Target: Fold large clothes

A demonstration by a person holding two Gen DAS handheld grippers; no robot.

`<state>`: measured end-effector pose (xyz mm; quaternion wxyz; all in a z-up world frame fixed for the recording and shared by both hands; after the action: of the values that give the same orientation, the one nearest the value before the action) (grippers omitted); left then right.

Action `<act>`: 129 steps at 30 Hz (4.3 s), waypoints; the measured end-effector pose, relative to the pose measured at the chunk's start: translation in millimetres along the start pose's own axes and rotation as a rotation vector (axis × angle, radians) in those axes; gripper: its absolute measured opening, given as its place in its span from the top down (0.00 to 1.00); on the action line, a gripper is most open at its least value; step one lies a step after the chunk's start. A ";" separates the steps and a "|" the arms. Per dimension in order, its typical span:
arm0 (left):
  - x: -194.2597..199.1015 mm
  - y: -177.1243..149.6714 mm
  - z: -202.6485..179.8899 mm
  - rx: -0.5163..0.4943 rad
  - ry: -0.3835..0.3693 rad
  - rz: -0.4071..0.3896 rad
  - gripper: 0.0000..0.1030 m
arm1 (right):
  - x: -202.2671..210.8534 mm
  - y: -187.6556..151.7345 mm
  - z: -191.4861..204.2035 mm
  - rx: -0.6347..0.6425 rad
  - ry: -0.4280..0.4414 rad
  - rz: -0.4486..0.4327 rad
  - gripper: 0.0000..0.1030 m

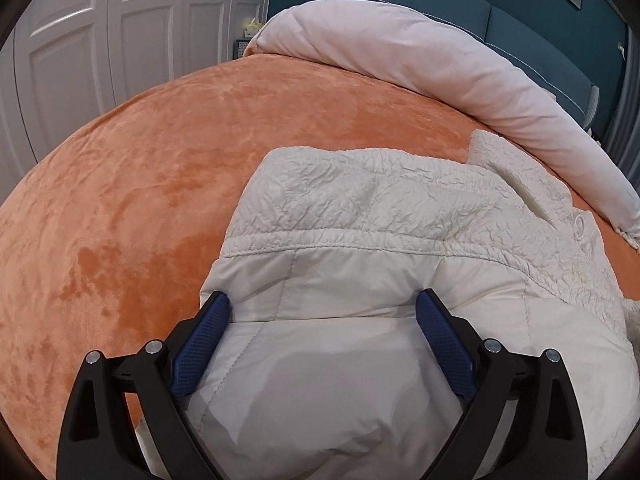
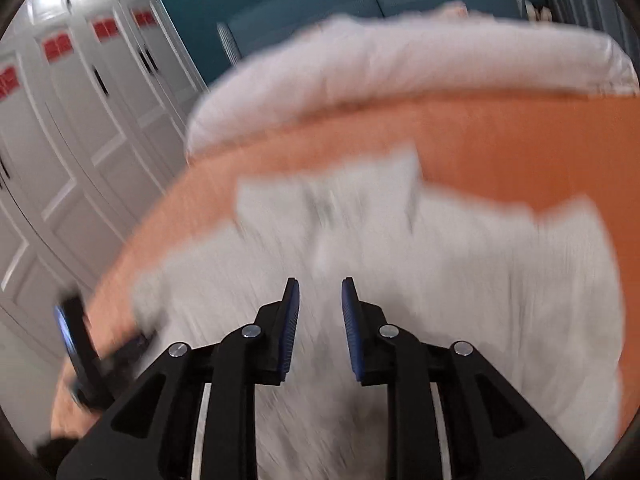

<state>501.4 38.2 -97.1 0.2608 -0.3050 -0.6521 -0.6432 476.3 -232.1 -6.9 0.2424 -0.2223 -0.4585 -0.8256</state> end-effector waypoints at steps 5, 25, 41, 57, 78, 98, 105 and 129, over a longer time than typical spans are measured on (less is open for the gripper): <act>-1.1 0.4 0.7 0.002 -0.004 0.000 0.09 | -63.9 51.7 -13.5 -0.120 -0.060 0.078 0.71; -3.1 0.0 1.7 -0.001 0.004 -0.007 0.08 | -31.4 61.5 -27.6 -0.247 0.052 0.075 0.77; 74.7 76.1 -27.2 -0.029 -0.053 -0.176 0.09 | -74.0 -14.6 39.3 0.160 0.054 0.309 0.83; -66.1 70.7 -35.3 -0.109 0.099 0.042 0.07 | -105.5 -2.3 32.2 -0.074 0.095 0.189 1.00; -13.5 55.0 -32.9 -0.118 0.035 0.011 0.10 | 185.1 -29.2 -140.5 -0.197 -0.163 -0.141 0.58; 256.4 -233.3 95.6 0.177 -0.207 0.292 0.05 | 369.0 -291.0 -186.0 -0.523 -0.082 0.253 0.14; 263.3 -237.1 85.3 0.191 -0.248 0.276 0.44 | 346.5 -289.4 -156.7 -0.536 -0.058 0.275 0.32; 523.9 -305.7 68.1 -0.085 -0.488 0.431 0.95 | 554.5 -353.7 -69.7 0.013 -0.105 0.747 0.86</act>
<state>-74.3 143.0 76.4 0.2139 -0.5919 -0.5884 -0.5076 -182.0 -238.0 56.7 0.5041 -0.4148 -0.3629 -0.6649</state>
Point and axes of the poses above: each gripper's, at about its wrist camera, not at the fingertips, and x roughly against the way its jaws point, z to its left, y to its top, the point moved 6 cm from there along -x, roughly the way its jaws point, and after that the axes turned 9 degrees about -x, right-handed, at the moved point
